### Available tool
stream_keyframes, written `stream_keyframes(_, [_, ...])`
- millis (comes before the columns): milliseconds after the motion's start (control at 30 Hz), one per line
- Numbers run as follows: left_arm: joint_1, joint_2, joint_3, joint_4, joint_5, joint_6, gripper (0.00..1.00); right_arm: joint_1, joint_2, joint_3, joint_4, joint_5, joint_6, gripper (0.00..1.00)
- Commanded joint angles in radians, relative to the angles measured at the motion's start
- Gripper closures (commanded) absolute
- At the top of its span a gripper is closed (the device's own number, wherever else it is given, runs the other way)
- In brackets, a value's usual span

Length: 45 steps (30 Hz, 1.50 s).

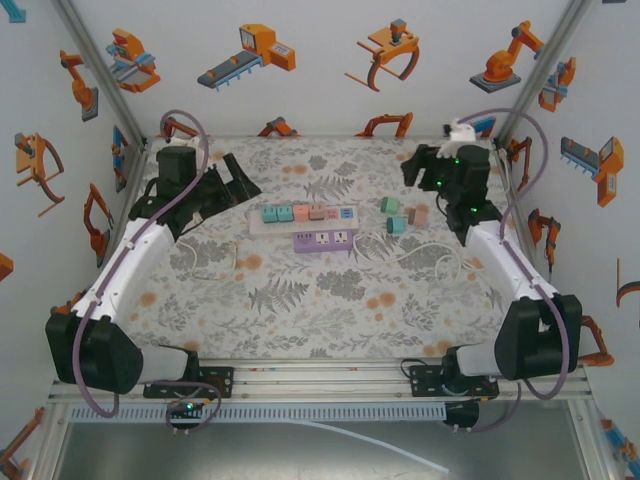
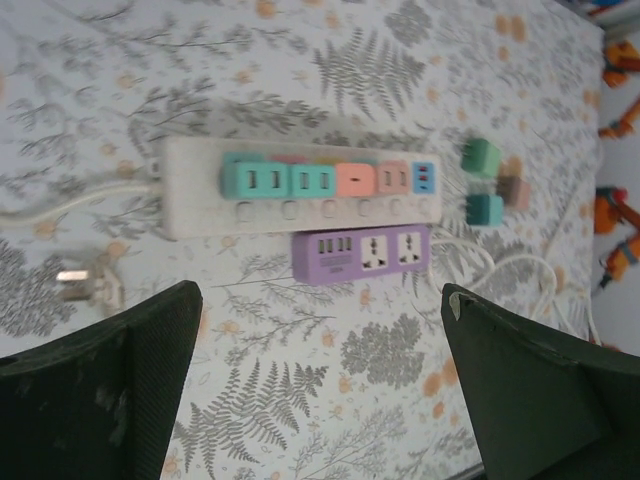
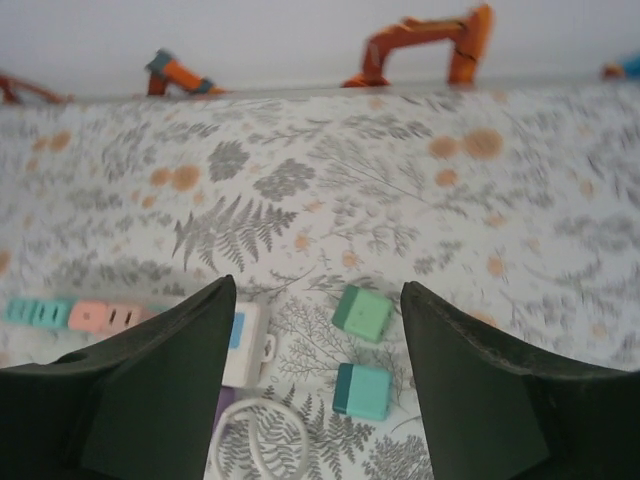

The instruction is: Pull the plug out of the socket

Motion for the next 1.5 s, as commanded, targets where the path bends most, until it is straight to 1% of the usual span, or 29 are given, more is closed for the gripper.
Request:
stream_keyframes(0, [0.032,0.032,-0.002,-0.050,-0.135,-0.102,0.03,0.112,0.000,0.011,0.013,-0.050,-0.433,0.33])
stream_keyframes(67, [0.045,0.062,0.002,-0.065,-0.149,-0.106,0.03,0.155,0.023,0.016,0.011,-0.131,-0.526,0.33])
stream_keyframes(200, [0.055,0.118,0.009,-0.080,-0.164,-0.102,0.03,0.191,0.087,0.043,-0.007,-0.396,-0.653,0.34])
stream_keyframes(267, [0.058,0.150,0.014,-0.088,-0.165,-0.102,0.03,0.207,0.130,0.058,-0.027,-0.494,-0.752,0.32])
stream_keyframes(367, [0.064,0.209,0.035,-0.111,-0.145,-0.098,0.03,0.214,0.217,0.120,-0.073,-0.582,-0.808,0.31])
stream_keyframes(467, [0.067,0.268,0.055,-0.125,-0.122,-0.089,0.03,0.219,0.327,0.254,-0.223,-0.635,-0.862,0.32])
stream_keyframes(567, [0.070,0.318,0.062,-0.122,-0.097,-0.080,0.01,0.236,0.433,0.387,-0.410,-0.636,-0.990,0.32])
stream_keyframes(633, [0.075,0.346,0.067,-0.117,-0.080,-0.077,0.01,0.250,0.498,0.460,-0.488,-0.615,-1.040,0.32])
stream_keyframes(700, [0.079,0.371,0.070,-0.113,-0.064,-0.074,0.02,0.257,0.553,0.512,-0.511,-0.603,-1.046,0.32])
stream_keyframes(867, [0.093,0.431,0.085,-0.099,-0.019,-0.066,0.08,0.266,0.667,0.622,-0.548,-0.617,-1.048,0.31])
stream_keyframes(1033, [0.096,0.481,0.106,-0.075,0.017,-0.060,0.13,0.295,0.780,0.751,-0.688,-0.588,-1.093,0.33])
stream_keyframes(1167, [0.097,0.523,0.129,-0.076,0.031,-0.059,0.19,0.314,0.830,0.793,-0.698,-0.586,-1.094,0.36])
stream_keyframes(1267, [0.096,0.561,0.148,-0.086,0.035,-0.054,0.21,0.324,0.857,0.813,-0.701,-0.586,-1.094,0.40])
stream_keyframes(1467, [0.079,0.612,0.166,-0.118,0.010,-0.039,0.32,0.329,0.868,0.809,-0.708,-0.583,-1.097,0.51])
